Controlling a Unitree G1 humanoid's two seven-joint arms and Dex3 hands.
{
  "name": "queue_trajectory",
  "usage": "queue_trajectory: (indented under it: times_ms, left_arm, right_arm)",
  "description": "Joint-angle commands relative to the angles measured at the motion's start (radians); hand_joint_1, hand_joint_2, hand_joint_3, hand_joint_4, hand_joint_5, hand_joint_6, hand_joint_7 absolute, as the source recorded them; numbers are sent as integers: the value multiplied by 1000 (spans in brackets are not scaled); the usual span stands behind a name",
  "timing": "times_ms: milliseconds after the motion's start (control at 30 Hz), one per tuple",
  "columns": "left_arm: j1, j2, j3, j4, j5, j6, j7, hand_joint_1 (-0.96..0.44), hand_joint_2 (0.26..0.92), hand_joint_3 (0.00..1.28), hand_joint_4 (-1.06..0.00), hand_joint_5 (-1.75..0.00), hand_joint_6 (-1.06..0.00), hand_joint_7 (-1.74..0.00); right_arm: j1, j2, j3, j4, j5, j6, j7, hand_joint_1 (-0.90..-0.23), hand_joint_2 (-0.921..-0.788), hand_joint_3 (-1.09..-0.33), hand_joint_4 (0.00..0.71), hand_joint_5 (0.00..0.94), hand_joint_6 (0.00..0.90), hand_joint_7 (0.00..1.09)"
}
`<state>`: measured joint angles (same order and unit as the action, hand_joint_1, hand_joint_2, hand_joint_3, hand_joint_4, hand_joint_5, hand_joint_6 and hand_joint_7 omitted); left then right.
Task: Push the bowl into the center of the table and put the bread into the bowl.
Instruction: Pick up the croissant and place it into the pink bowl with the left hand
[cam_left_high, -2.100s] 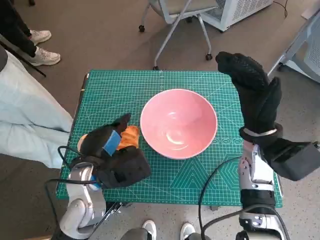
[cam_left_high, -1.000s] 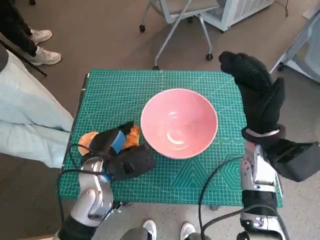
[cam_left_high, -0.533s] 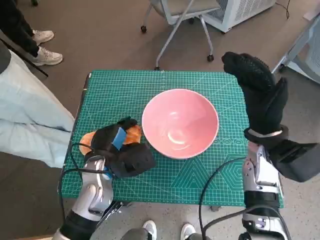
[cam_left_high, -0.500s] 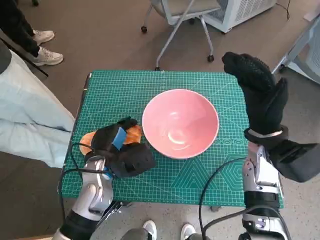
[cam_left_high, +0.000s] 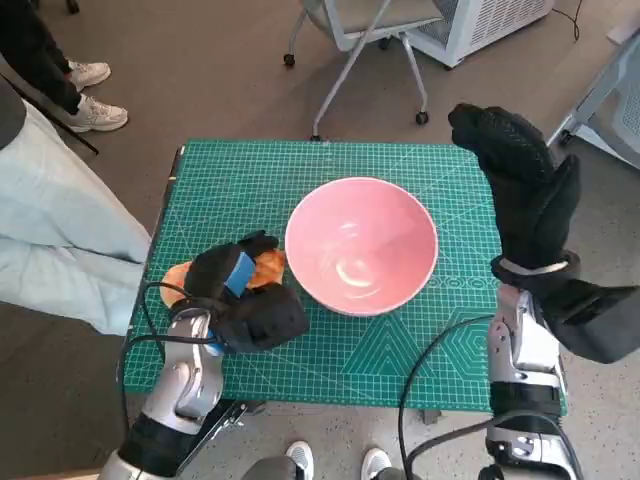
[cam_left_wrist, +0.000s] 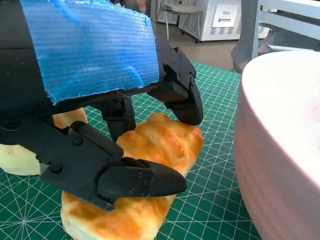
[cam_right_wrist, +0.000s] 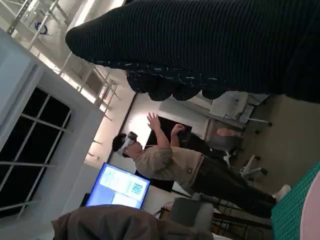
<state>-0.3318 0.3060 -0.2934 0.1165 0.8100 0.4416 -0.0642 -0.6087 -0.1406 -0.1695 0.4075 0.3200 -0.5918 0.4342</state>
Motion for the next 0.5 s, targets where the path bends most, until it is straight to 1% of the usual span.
queue_trajectory:
  times_ms: [33,133,167,267,333,400,500]
  left_arm:
    - [16,8,1,11,-19,8,-20,69,678,567,-596,-1346,-574,-1186]
    - [18,13,7,-8,-21,12,-24,24,664,585,-598,-1339,-590,-1271]
    - [19,13,9,-12,-21,13,-25,16,647,608,-604,-1338,-599,-1286]
    - [25,18,21,-49,-24,19,-33,6,612,656,-618,-1336,-616,-1305]
    - [31,24,33,-87,-26,22,-41,4,601,671,-624,-1334,-623,-1308]
    - [35,30,43,-116,-28,25,-50,6,585,682,-655,-1417,-657,-1157]
    - [38,32,44,-127,-29,29,-55,7,579,686,-668,-1450,-672,-1094]
  right_arm:
    - [9,-2,-4,19,10,15,10,-638,-921,-751,180,3,45,566]
    - [8,-1,-5,20,10,14,10,-637,-921,-751,180,3,47,564]
    - [8,-1,-5,21,10,14,11,-636,-921,-751,180,3,47,564]
    - [7,0,-4,20,9,15,10,-636,-921,-751,180,2,49,562]
    - [6,0,-4,19,9,15,10,-635,-921,-752,180,2,49,561]
    - [6,0,-4,21,8,15,11,-635,-921,-753,180,2,49,559]
    - [6,0,-4,21,8,14,11,-635,-921,-753,180,2,50,558]
